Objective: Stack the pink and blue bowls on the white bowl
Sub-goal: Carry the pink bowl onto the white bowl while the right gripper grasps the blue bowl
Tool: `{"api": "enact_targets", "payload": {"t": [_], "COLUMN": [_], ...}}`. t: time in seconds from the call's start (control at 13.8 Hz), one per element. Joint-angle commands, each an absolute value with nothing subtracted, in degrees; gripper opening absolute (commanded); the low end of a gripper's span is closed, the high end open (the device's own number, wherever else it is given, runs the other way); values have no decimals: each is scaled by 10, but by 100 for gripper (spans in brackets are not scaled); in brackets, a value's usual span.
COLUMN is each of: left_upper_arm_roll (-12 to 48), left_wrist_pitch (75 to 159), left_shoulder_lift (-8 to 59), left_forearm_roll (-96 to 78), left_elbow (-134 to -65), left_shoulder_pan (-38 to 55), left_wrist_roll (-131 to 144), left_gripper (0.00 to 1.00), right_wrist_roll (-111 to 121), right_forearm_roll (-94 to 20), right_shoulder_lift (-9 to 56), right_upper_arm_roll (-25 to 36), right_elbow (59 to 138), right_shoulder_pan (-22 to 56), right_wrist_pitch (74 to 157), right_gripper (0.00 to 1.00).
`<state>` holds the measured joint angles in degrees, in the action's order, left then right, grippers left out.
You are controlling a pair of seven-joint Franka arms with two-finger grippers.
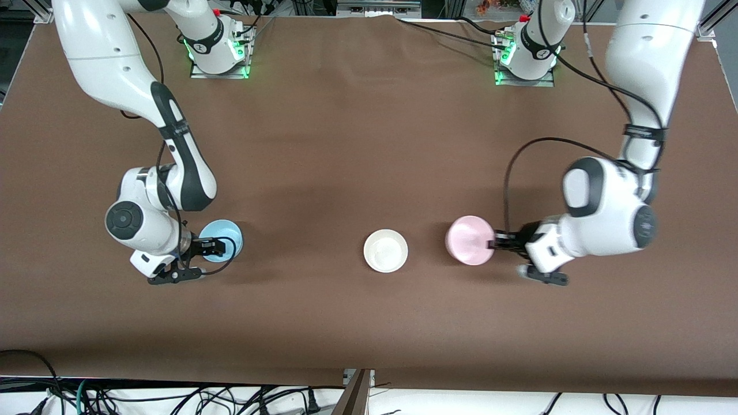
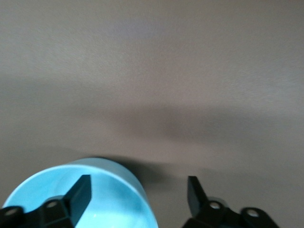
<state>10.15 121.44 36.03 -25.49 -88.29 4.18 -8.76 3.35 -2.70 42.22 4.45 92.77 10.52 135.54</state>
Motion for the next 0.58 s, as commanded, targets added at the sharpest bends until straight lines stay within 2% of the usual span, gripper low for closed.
{"api": "enact_targets", "payload": {"t": [0.0,0.07,0.29,0.51], "left_upper_arm_roll": [103,103,103,104], "left_wrist_pitch": [1265,1286,1332,1334], "left_shoulder_lift": [372,379,398,418], "left_forearm_roll": [-258,-258,-249,-201], "left_elbow": [-883,-883,-880,-843], "left_shoulder_pan": [90,108,156,178], "left_wrist_roll": [-48,-34,45,124], "left_gripper": [0,0,0,0], "right_wrist_roll": [46,47,47,47], "right_forearm_roll": [-48,-57,-62,-64], "right_shoulder_lift": [426,424,415,403], "right_upper_arm_roll": [42,40,35,35], "right_elbow": [913,913,915,918], "right_shoulder_pan": [103,102,100,99], "right_wrist_pitch": [1348,1346,1311,1287], "right_gripper": [75,69,65,60]}}
